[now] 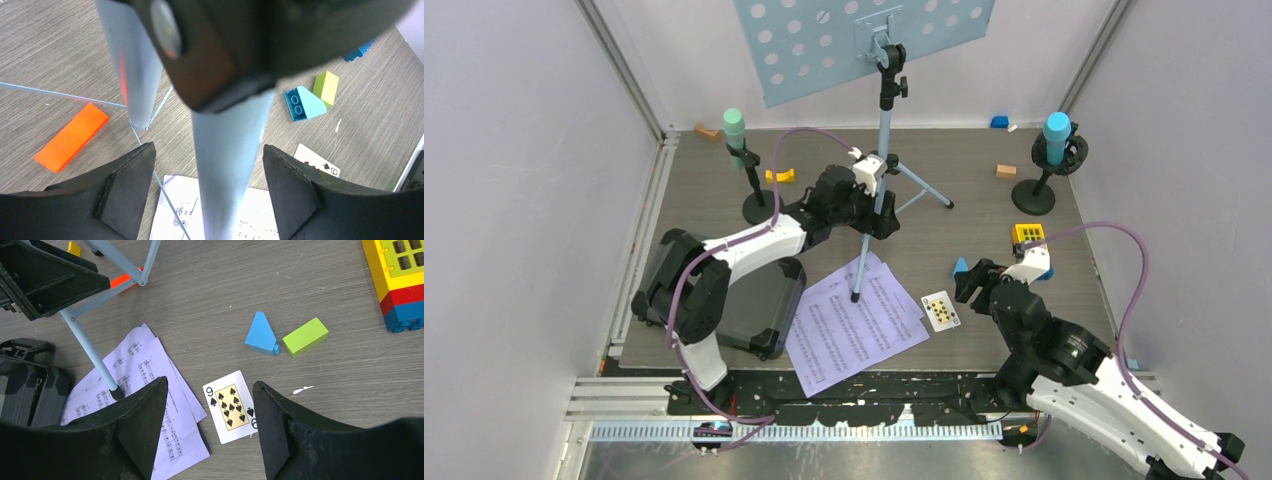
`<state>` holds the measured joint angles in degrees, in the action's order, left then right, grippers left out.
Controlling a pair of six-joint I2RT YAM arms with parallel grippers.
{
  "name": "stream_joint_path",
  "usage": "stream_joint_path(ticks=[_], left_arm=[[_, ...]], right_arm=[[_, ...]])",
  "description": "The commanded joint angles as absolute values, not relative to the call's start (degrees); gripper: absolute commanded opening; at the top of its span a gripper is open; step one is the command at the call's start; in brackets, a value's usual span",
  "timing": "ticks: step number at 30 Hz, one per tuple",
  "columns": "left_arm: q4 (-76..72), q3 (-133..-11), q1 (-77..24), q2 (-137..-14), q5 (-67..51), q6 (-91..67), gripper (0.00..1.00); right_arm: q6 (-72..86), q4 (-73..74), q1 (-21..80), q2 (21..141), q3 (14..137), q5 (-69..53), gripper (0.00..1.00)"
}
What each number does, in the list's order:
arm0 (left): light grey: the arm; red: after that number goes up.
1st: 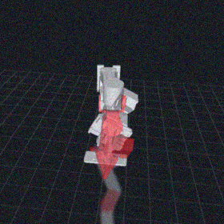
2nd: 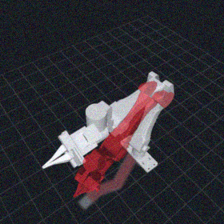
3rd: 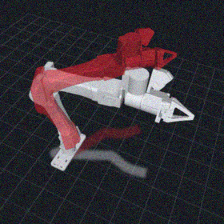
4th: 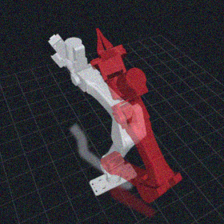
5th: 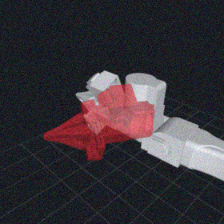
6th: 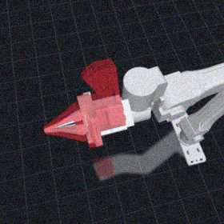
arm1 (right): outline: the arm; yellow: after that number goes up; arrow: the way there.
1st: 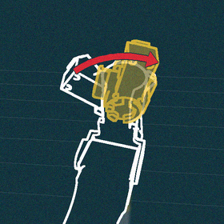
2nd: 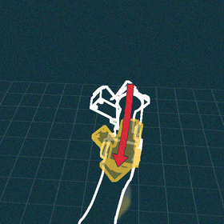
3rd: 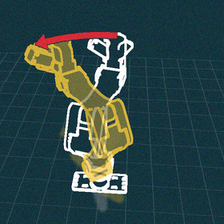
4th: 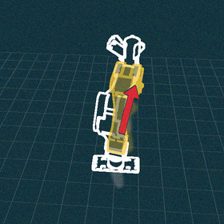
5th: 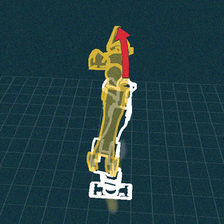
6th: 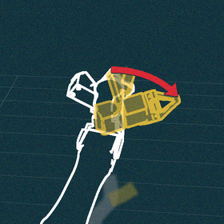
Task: Pack up the instrument practice props
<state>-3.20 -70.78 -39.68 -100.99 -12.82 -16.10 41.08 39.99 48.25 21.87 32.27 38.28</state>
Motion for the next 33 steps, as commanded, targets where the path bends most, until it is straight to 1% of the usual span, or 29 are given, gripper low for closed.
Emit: stream_joint_path(ticks=[1,5,11,15,17,21,23,25,26,29,33], left_arm=[[-0.46,-72.82,-39.70,-97.48,-14.48,-15.29,0.83],[-1.52,-71.08,-39.67,-95.73,-14.11,-14.88,0.89],[-4.10,-67.06,-39.71,-93.74,-10.12,-15.84,0.89],[-6.92,-62.76,-39.66,-92.08,-7.44,-17.41,0.82],[-8.01,-61.19,-39.66,-91.45,-7.00,-18.15,0.77],[-9.57,-58.95,-39.71,-91.01,-5.82,-19.20,0.70],[-9.97,-58.29,-39.64,-91.05,-5.25,-19.54,0.69],[-10.14,-57.85,-39.71,-91.06,-5.23,-19.84,0.68],[-10.25,-57.69,-39.65,-91.06,-5.15,-19.98,0.68],[-10.72,-56.91,-39.66,-91.14,-4.75,-20.52,0.68],[-11.36,-56.18,-39.72,-91.24,-4.60,-21.38,0.67]], right_arm=[[43.11,34.17,48.16,25.45,34.89,38.02,0.68],[45.97,30.18,48.16,28.12,35.02,38.59,0.68],[54.33,21.07,48.15,33.52,35.86,40.70,0.68],[59.59,16.78,48.21,40.21,39.62,41.88,0.68],[61.90,15.04,48.06,43.84,41.98,42.15,0.68],[64.57,11.00,46.19,50.20,46.60,40.10,0.68],[67.64,10.49,42.61,53.98,48.62,35.72,0.68],[71.47,7.91,37.42,56.88,49.58,27.72,0.67],[73.63,6.42,34.14,57.93,49.60,21.50,0.66],[77.51,-1.10,29.32,63.58,49.60,10.04,0.64],[82.65,-10.36,25.52,69.10,49.30,2.58,0.60]])
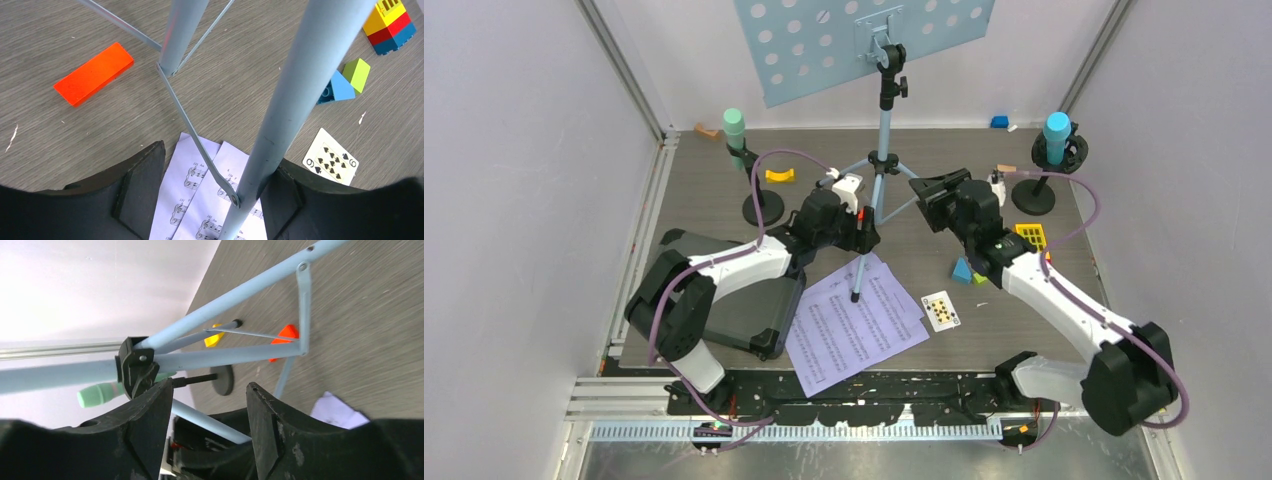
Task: Pack up the instrument practice props
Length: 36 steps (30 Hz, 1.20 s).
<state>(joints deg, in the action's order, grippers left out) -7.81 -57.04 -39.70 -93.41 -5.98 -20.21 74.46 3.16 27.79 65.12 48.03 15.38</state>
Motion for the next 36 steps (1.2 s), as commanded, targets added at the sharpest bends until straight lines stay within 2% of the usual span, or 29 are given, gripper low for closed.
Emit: stream_joint_path(ticks=[1,9,19,36], left_arm=[[-11.42,-56.05,-39.73,-91.24,-4.58,-21.50,0.66],[-11.58,-55.49,-39.91,-91.23,-4.18,-22.04,0.65],[-11.60,-55.72,-40.76,-91.76,-3.44,-22.07,0.65],[-10.93,-55.87,-41.39,-91.65,-2.20,-20.57,0.64]], right_arm=[[84.16,-12.12,24.99,69.75,48.73,2.21,0.60],[89.80,-26.66,24.35,73.30,46.94,1.46,0.60],[93.31,-27.97,24.26,75.81,46.45,1.15,0.54],[94.10,-26.49,24.26,77.29,44.78,-1.16,0.49]])
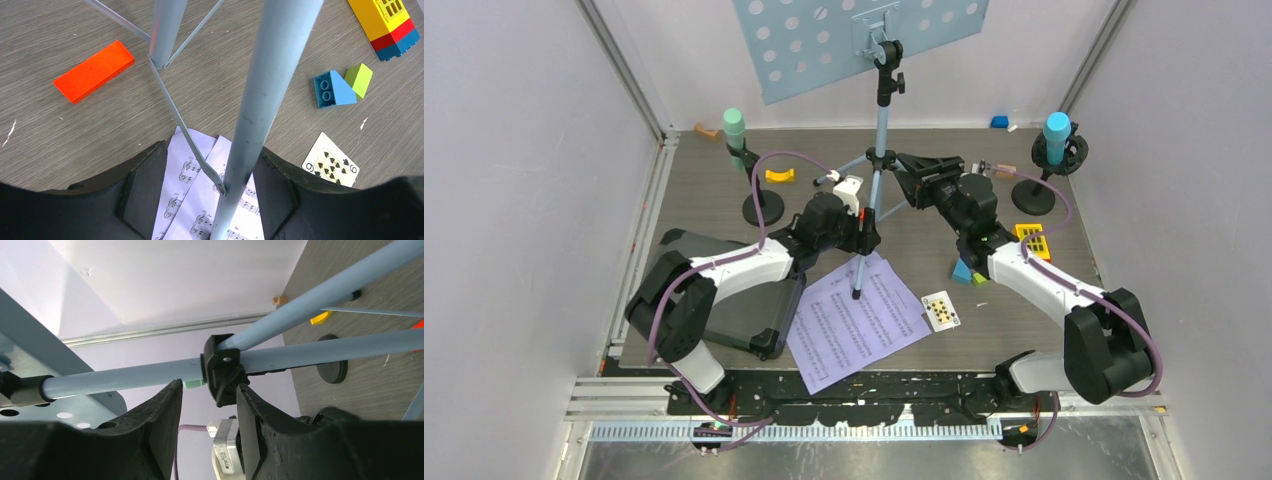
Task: Pack up the instrument practice props
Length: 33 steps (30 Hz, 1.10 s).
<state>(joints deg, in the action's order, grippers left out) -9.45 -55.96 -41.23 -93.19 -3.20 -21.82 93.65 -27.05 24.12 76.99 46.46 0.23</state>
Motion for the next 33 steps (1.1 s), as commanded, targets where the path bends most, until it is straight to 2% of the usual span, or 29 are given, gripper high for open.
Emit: stream_joint_path(ticks=[1,23,29,33], left_arm=[[-10.83,-55.99,-41.40,-91.67,-2.19,-20.57,0.64],[-10.11,-56.17,-41.40,-91.30,-2.29,-20.56,0.63],[-10.11,-56.06,-41.40,-91.58,-2.29,-20.74,0.62],[-10.03,-55.88,-41.40,-91.49,-2.29,-20.59,0.62]], right_arm=[[93.98,-26.25,24.26,77.13,44.67,-1.01,0.49],[94.77,-28.39,24.26,81.01,49.38,-2.38,0.47],[95.01,-29.14,24.26,81.40,49.13,-2.69,0.33],[93.84,-30.12,24.26,81.87,48.83,-2.98,0.03]])
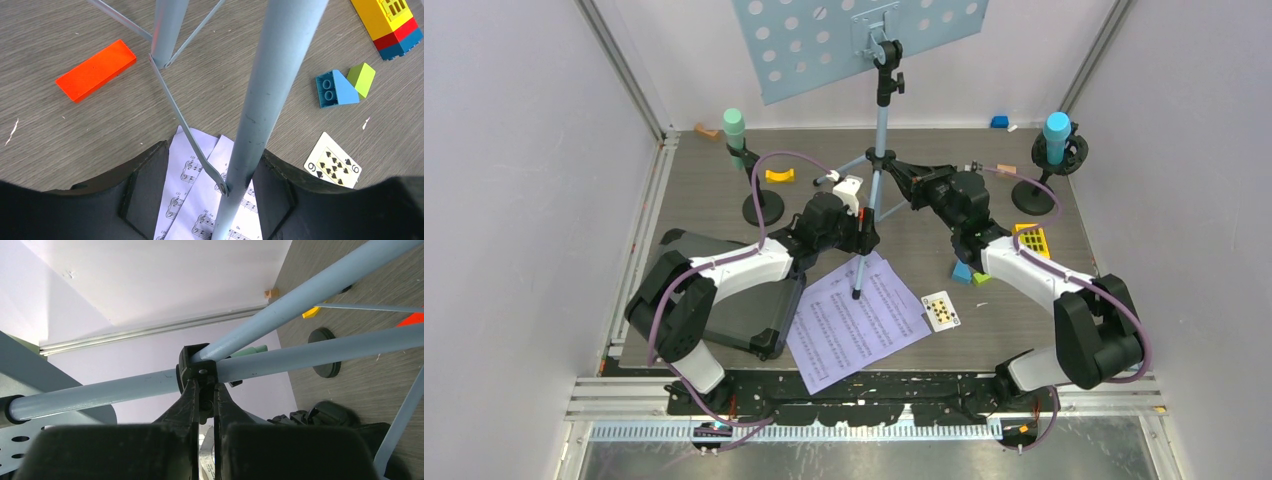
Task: Pack up the instrument practice props
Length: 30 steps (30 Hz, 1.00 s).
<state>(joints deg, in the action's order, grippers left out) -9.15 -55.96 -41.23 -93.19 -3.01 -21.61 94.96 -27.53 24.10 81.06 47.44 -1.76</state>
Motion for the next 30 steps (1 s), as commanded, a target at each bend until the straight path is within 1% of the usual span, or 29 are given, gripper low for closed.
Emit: stream_joint_path(ticks=[1,7,13,16,18,21,23,25,26,29,30], left_arm=[[-10.02,-55.91,-41.40,-91.42,-2.26,-20.53,0.62],[-9.85,-55.90,-41.43,-91.23,-2.24,-20.48,0.62],[-9.44,-55.88,-41.48,-90.97,-2.55,-20.31,0.62],[-9.25,-55.85,-41.48,-91.10,-2.57,-20.13,0.62],[-9.15,-55.90,-41.50,-91.23,-2.63,-20.17,0.62],[-9.02,-55.98,-41.57,-91.27,-2.63,-20.21,0.62],[-8.76,-56.02,-41.65,-91.24,-2.64,-20.06,0.62],[-8.34,-56.15,-41.66,-91.23,-2.61,-19.81,0.62],[-8.20,-56.08,-41.66,-91.23,-2.56,-19.66,0.62],[-8.00,-56.11,-41.66,-91.25,-2.47,-19.43,0.62],[-7.98,-56.23,-41.66,-91.30,-2.51,-19.42,0.62]], right_arm=[[92.26,-30.60,24.26,81.98,48.85,-3.03,0.02],[78.84,-30.28,24.26,82.54,49.33,-2.83,0.00],[51.75,-26.77,24.28,81.72,50.92,-3.83,0.00],[36.37,-32.17,24.34,81.24,49.07,-6.29,0.00],[28.75,-36.78,24.39,80.87,47.07,-8.16,0.00],[17.42,-39.31,24.35,79.87,45.92,-13.21,0.00],[8.36,-36.99,24.35,78.87,46.92,-16.75,0.00],[-5.38,-28.21,24.43,77.93,49.05,-19.73,0.00],[-8.67,-25.88,24.57,77.64,49.88,-20.23,0.00],[-27.04,-16.71,25.87,75.88,51.98,-20.53,0.00],[-30.62,-15.39,26.16,75.13,52.17,-19.85,0.00]])
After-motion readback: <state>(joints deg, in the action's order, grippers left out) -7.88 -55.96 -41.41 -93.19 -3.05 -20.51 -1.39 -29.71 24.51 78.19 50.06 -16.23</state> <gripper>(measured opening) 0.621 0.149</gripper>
